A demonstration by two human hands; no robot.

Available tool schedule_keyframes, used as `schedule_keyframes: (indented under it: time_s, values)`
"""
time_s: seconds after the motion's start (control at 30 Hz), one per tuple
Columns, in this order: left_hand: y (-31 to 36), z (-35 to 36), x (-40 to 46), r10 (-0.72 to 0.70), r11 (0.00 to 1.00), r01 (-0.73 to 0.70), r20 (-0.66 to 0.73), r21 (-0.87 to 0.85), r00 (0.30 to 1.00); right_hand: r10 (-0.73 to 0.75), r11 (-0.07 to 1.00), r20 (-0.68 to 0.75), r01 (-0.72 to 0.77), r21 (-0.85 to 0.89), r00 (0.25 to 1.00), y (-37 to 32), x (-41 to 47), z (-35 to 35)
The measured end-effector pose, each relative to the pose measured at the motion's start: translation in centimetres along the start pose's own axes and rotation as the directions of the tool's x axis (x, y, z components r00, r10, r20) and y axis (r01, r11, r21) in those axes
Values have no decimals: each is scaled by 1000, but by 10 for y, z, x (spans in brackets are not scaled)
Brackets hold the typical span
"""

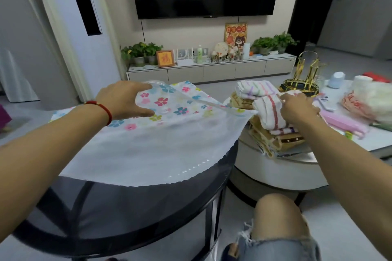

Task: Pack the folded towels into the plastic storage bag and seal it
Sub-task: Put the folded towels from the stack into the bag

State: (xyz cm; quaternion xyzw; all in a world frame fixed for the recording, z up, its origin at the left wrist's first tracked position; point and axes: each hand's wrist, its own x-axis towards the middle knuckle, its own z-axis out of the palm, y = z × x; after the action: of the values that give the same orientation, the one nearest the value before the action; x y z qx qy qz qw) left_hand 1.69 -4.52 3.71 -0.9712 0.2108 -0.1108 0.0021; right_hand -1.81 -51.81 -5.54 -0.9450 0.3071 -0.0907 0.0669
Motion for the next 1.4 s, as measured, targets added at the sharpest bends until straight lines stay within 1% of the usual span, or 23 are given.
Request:
schedule_keyframes:
  time_s: [0.07,0.17,0.3,0.4,0.5,0.6,0.7,0.8,0.9,1.0,1.07,1.13,1.23,1.3,1.37,1.4]
  values:
    - [0,-1,1,-5,1000,5,-5,-6,1000,34,999,64,-32,-27,997,9,8,7]
    - [1,-2,0,-6,1000,6,-9,5,1000,75,997,76,-74,-22,994,20,15,11]
    - [5,0,-1,-8,1000,8,0,11,1000,13,999,156,-20,44,988,31,19,4]
    - [7,1,-3,-7,1000,7,-4,2,1000,-6,998,74,1,62,997,34,18,4]
    - [10,2,-7,1,1000,-1,-16,-1,1000,-66,992,52,60,110,996,39,17,4]
    - [11,2,-8,7,1000,-7,-34,0,999,-80,968,71,61,245,994,48,18,1]
    - [12,1,-7,6,1000,-6,-48,5,999,-65,904,57,35,426,996,53,18,-4]
    - [12,3,-6,3,1000,-3,-46,0,999,-32,770,35,2,638,999,52,15,-12]
    - [10,5,-4,-9,1000,9,-35,2,999,-94,581,38,24,814,995,45,1,-23]
    - [6,5,-3,-20,1000,20,-36,-2,999,-214,387,16,69,919,977,28,-25,-40]
    - [3,5,-4,-25,1000,25,-40,-4,999,-272,281,-17,96,955,962,12,-47,-55]
    - [0,4,-4,-29,1000,29,-41,-12,999,-344,161,-28,88,983,939,-4,-74,-71]
    - [0,1,-5,-34,999,34,-18,-42,999,-490,-9,-26,25,1000,871,-24,-114,-90]
    - [0,-2,-4,-38,997,38,-2,-64,999,-603,-79,-14,-43,996,797,-44,-138,-91]
    - [0,-4,-3,-41,996,41,6,-81,999,-688,-109,17,-127,986,725,-71,-154,-75]
    - [-1,-5,-2,-43,995,43,10,-90,999,-714,-87,51,-160,983,698,-88,-159,-61]
